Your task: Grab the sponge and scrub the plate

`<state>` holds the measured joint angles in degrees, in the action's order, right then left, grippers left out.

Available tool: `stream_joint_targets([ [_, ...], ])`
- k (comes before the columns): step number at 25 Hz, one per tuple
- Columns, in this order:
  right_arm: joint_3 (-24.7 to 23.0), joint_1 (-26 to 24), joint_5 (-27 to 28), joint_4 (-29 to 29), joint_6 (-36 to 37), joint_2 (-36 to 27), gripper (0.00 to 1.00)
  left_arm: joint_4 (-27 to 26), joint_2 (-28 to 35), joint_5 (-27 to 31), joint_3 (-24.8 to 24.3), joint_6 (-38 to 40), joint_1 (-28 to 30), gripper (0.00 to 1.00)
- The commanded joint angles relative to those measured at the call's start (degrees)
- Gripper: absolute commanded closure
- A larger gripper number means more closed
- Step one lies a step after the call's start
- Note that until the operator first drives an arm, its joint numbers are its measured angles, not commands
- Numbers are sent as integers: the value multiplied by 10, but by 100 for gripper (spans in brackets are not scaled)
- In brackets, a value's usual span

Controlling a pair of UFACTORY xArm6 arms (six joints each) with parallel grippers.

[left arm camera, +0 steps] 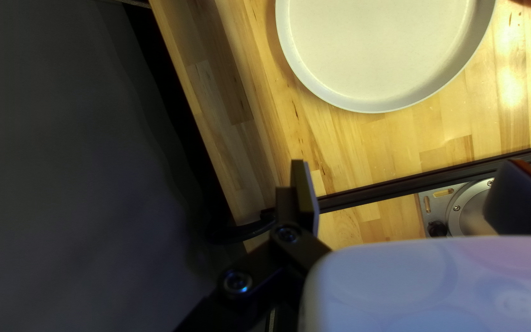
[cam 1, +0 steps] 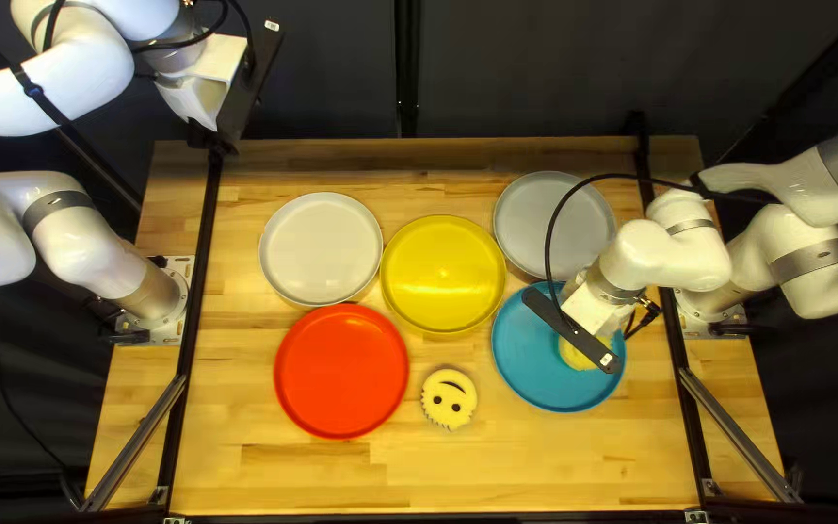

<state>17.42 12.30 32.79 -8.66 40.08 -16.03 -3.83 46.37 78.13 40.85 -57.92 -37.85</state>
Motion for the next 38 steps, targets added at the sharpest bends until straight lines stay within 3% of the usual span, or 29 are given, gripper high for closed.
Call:
stream_joint_targets([
  [1,62,-20,-17,-16,39,71,100,0,0,0,0,0,0,0],
  [6,125,-27,-6,-11,56,122,100,0,0,0,0,0,0,0],
  [11,158,-12,-6,-2,47,152,100,0,0,0,0,0,0,0],
  [19,123,51,-30,9,-6,138,100,0,0,0,0,0,0,0],
  [26,59,86,-6,22,-65,59,100,0,0,0,0,0,0,0],
  [32,62,57,-5,22,-48,59,100,0,0,0,0,0,0,0],
  [38,101,-2,-18,24,10,103,100,0,0,0,0,0,0,0],
])
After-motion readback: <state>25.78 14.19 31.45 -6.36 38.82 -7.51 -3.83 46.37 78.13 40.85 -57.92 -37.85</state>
